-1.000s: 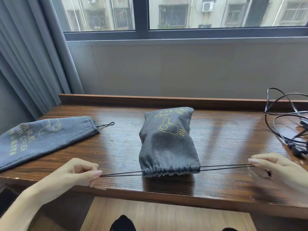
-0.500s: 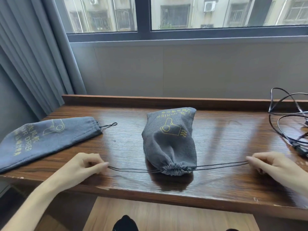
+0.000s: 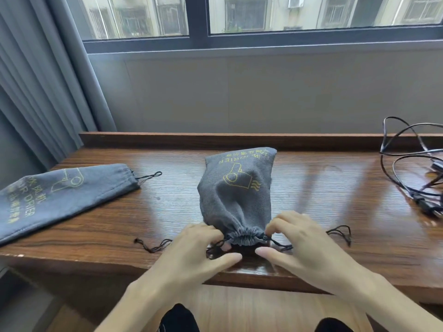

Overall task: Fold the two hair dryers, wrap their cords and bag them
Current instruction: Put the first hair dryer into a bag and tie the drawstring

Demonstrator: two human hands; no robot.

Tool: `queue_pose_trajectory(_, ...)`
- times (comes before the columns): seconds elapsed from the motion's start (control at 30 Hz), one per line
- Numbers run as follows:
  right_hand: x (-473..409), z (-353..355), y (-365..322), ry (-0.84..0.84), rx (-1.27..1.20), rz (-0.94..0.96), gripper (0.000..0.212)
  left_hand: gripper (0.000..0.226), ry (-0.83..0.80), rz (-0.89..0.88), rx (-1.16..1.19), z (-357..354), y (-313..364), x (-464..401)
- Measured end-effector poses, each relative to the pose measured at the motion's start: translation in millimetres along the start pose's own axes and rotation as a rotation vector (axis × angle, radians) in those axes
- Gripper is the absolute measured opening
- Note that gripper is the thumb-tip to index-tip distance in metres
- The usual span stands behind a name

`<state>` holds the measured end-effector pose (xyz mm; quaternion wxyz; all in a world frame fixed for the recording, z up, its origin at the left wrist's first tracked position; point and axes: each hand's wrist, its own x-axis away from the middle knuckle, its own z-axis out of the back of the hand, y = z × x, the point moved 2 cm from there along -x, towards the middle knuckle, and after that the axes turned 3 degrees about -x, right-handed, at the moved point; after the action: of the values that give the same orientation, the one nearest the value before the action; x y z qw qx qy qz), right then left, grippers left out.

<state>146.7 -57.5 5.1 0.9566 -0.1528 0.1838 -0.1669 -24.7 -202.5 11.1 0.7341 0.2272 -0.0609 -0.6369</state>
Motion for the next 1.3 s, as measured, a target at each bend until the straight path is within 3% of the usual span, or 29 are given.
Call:
queue_pose_trajectory(0.17, -4, 3, -8, 0.002, -0.083, 0.017, 0.028, 0.031, 0.054, 0.129, 0.286, 8, 9, -1)
queue_pose_trajectory(0.3, -7, 13, -9, -0.114, -0.467, -0.073, 0.022, 0.036, 0.023, 0.146, 0.380, 12, 5, 3)
queue_pose_trajectory(0.37, -8, 14, -4, -0.162, -0.532, -0.127, 0.024, 0.038, -0.014, 0.145, 0.401, 12, -2, 5)
queue_pose_trajectory(0.53, -2, 11, 4, -0.212, -0.431, -0.104, 0.027, 0.040, -0.088, 0.097, 0.367, 7, -14, 11)
queue_pose_trajectory(0.67, 5, 15, 3, -0.184, -0.454, -0.120, 0.028, 0.044, -0.097, 0.156, 0.465, 10, -24, 17)
queue_pose_trajectory(0.83, 11, 34, 1, -0.203, -0.408, -0.118, 0.032, 0.038, 0.095, 0.305, 0.764, 24, -23, 21)
queue_pose_trajectory(1.0, 8, 61, -22, -0.276, -0.340, -0.042, 0.023, 0.029, 0.263, 0.293, 1.014, 20, 5, 13)
queue_pose_trajectory(1.17, -15, 59, -58, -0.321, -0.177, 0.186, 0.015, 0.022, 0.235, 0.056, 0.784, -5, 42, -1)
queue_pose_trajectory(1.3, -40, 59, -55, -0.320, -0.198, 0.196, 0.009, 0.025, 0.161, 0.029, 0.745, -16, 45, 3)
